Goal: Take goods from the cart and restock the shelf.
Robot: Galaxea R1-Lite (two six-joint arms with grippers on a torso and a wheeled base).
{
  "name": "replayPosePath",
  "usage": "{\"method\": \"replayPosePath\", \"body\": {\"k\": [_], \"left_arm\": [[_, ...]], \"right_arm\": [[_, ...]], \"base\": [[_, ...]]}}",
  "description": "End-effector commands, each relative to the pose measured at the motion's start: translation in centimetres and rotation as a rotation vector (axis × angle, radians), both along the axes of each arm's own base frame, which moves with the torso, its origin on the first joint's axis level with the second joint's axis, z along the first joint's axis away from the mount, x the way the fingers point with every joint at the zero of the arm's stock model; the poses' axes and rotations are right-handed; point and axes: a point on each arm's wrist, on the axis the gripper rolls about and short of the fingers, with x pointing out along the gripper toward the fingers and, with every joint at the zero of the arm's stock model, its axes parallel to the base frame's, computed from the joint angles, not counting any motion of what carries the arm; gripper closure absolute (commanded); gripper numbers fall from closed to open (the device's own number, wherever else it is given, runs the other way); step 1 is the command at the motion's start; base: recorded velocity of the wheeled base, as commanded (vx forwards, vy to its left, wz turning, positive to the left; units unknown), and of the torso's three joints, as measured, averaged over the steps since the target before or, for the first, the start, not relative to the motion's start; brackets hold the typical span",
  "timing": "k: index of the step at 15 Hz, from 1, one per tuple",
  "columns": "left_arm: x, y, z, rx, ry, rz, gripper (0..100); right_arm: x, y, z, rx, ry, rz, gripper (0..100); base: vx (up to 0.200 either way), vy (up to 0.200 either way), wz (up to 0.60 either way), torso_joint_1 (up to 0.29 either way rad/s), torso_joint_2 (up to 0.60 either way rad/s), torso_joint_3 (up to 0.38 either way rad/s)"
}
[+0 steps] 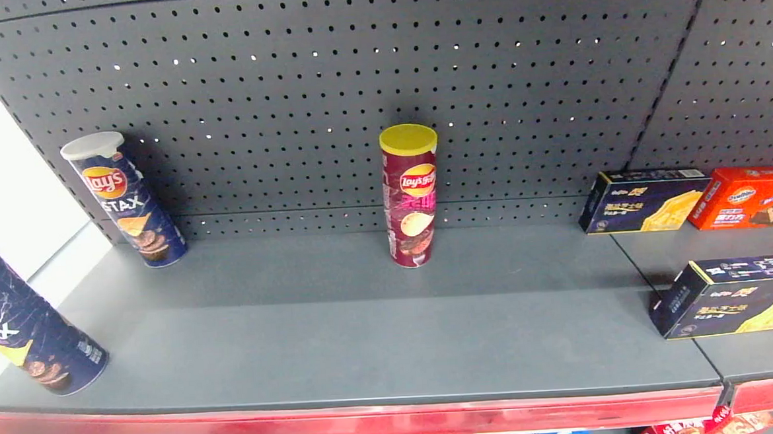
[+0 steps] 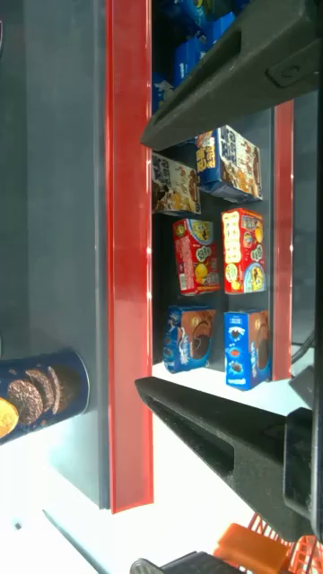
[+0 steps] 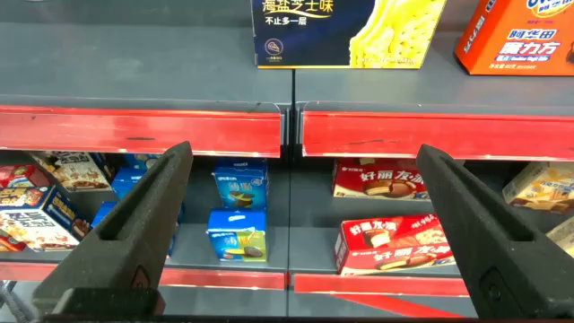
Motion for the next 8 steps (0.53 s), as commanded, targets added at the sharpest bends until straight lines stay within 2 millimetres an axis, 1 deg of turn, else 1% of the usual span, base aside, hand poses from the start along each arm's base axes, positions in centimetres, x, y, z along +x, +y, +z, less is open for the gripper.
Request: {"method": "replayPosePath", "body": {"k": [1,2,8], "left_arm": [[0.00,0.00,0.00,0.000,-0.001,0.000,0],[0.00,0.00,0.00,0.000,-0.001,0.000,0],[0.00,0.00,0.00,0.000,-0.001,0.000,0]], "right_arm": [[0.01,0.00,0.00,0.001,0.001,0.001,0],[0.01,-0.02,-0.01,0.001,0.002,-0.008,0],[0.01,-0.02,-0.01,0.001,0.002,-0.008,0]], "base": [[0.000,0.000,0.00,0.000,0.00,0.000],[0.000,0.000,0.00,0.000,0.00,0.000],[0.000,0.000,0.60,0.006,0.00,0.002]]}}
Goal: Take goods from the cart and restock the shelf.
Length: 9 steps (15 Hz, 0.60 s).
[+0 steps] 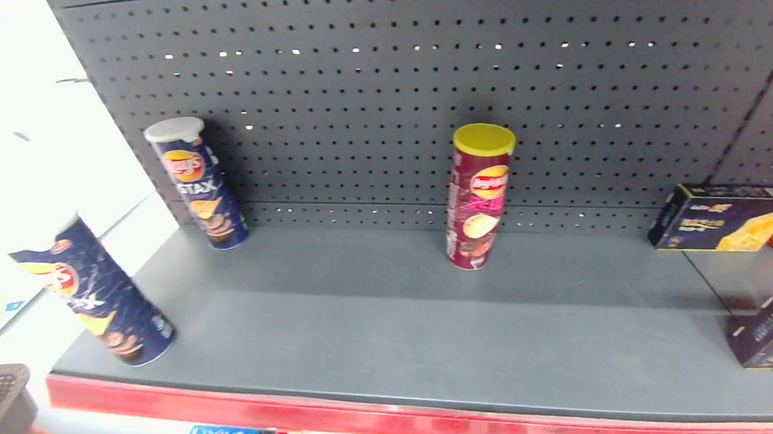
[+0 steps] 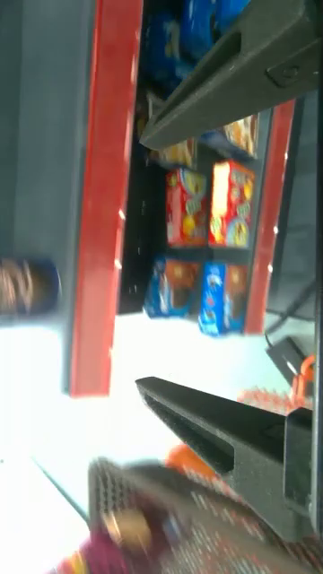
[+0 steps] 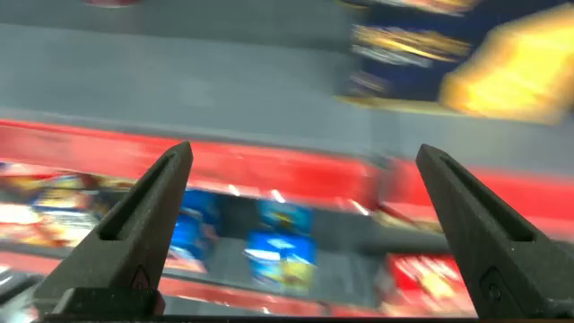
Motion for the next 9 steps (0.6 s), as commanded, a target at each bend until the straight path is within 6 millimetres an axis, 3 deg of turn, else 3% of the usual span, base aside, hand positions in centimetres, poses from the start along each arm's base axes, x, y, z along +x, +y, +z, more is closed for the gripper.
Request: {"method": "replayPosePath", "body": {"k": [1,6,9], "left_arm": [[0.00,0.00,0.01,0.000,-0.001,0.000,0],[-0.02,0.00,0.05,0.000,-0.003,0.002,0],[-0.01,-0.03,0.03,0.008,-0.001,-0.010,0]], "right_arm": [[0.01,0.00,-0.02,-0.001,0.003,0.000,0],[0.01,0.00,0.00,-0.002,0.001,0.002,0],[0.01,0.00,0.00,0.001,0.001,0.002,0]], "base": [[0.000,0.000,0.60,-0.002,0.01,0.012],[0.000,0.000,0.60,0.002,0.00,0.003],[0.000,0.000,0.00,0.000,0.00,0.000]]}}
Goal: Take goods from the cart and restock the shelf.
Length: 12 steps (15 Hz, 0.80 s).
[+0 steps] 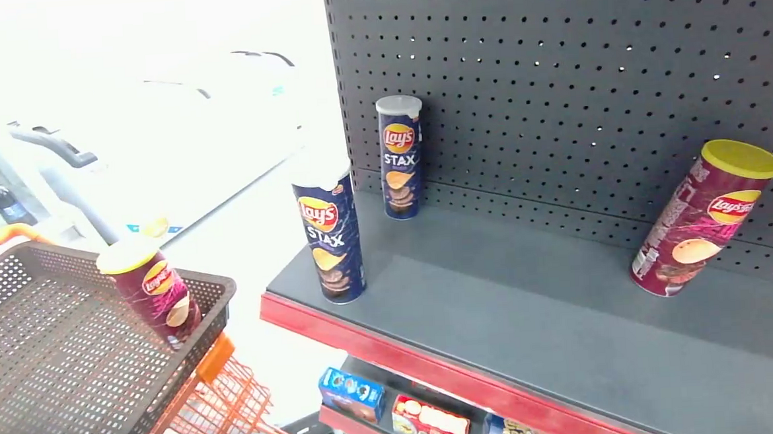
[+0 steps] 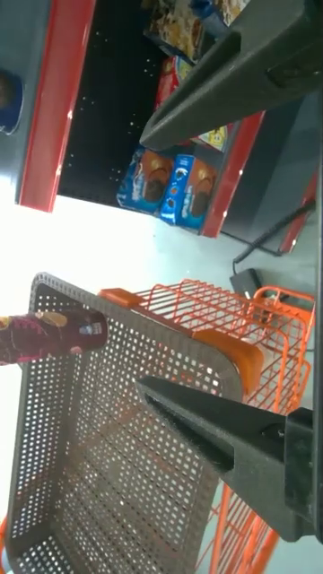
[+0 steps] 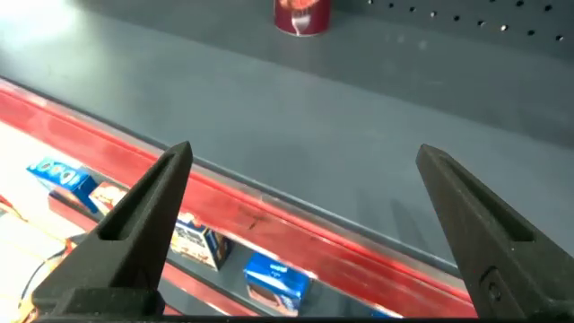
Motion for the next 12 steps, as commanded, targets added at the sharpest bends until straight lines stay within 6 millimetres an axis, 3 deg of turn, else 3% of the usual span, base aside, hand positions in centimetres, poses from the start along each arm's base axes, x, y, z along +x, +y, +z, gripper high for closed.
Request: {"method": "replayPosePath", "body": {"k": [1,9,12], "left_arm": [[0.0,0.0,0.0,-0.002,-0.001,0.001,0],[0.0,0.0,0.0,0.003,-0.001,-0.005,0],[-0.3,0.0,2.8,0.015,0.000,0.006,0]], "right_arm": [[0.0,0.0,0.0,0.000,0.001,0.001,0],[0.0,0.0,0.0,0.000,0.001,0.001,0],[0.0,0.0,0.0,0.000,0.001,0.001,0]], "base": [[0.000,0.000,0.00,0.000,0.00,0.000],[0.000,0.000,0.00,0.000,0.00,0.000],[0.000,0.000,0.00,0.000,0.00,0.000]]}}
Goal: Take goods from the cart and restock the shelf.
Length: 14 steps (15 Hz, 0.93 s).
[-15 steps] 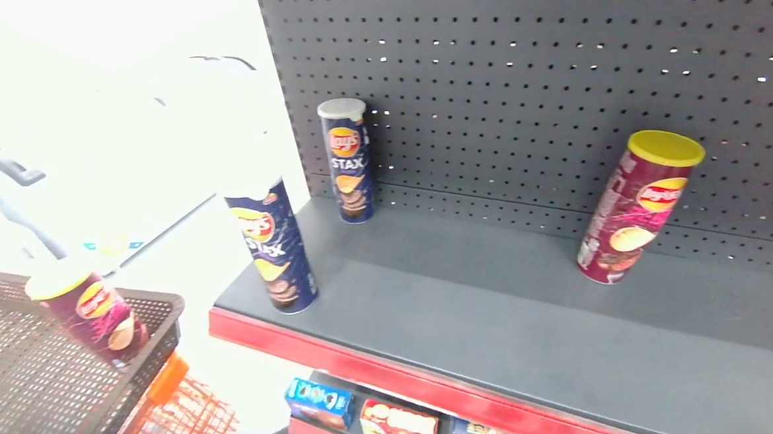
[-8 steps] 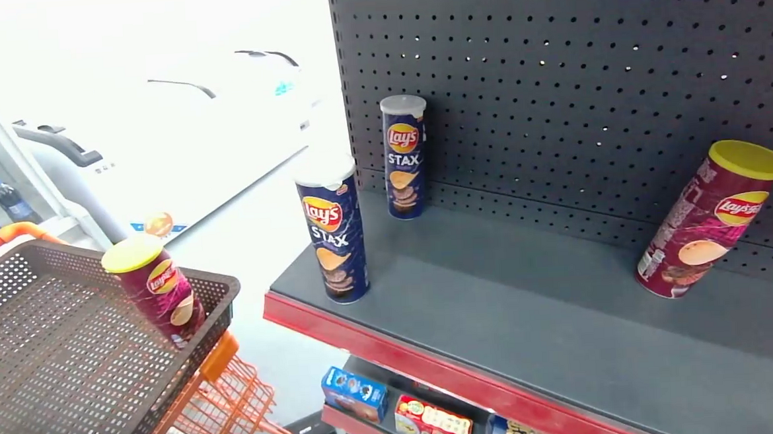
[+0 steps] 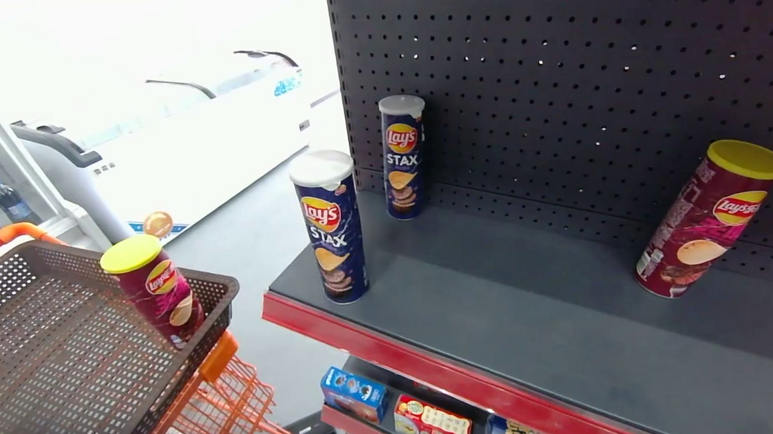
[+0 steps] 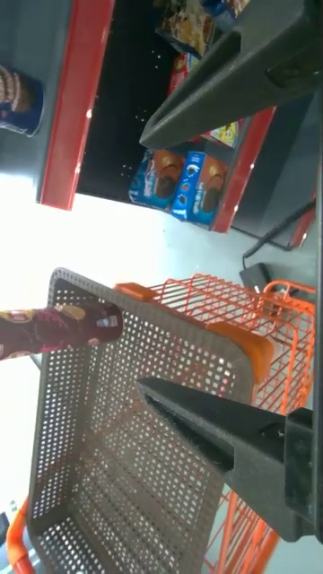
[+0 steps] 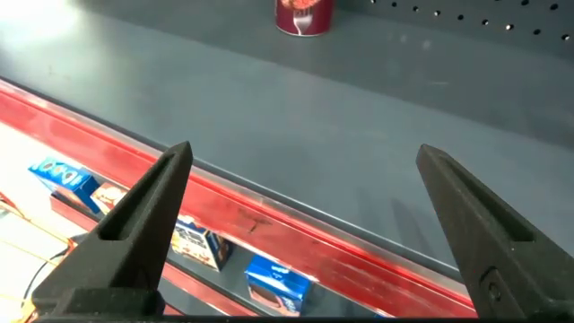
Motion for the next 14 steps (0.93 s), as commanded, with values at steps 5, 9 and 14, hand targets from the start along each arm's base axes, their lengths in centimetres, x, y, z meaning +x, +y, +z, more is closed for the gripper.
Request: {"method": "replayPosePath", "body": {"k": [5,9,14], "left_arm": [[4.2,0.4,7.0,0.009,0.244,0.146,0],[7.6,0.7,8.6,-0.071,0.358,0.240,0],[15.5,3.3,8.5,-0.105,0.433,0.226,0]], "right_arm": [[0.0,0.0,0.0,0.000,0.001,0.001,0],[0.0,0.0,0.0,0.000,0.001,0.002,0],[0.0,0.0,0.0,0.000,0.001,0.001,0]], "base": [[0.000,0.000,0.00,0.000,0.00,0.000],[0.000,0.000,0.00,0.000,0.00,0.000],[0.000,0.000,0.00,0.000,0.00,0.000]]}}
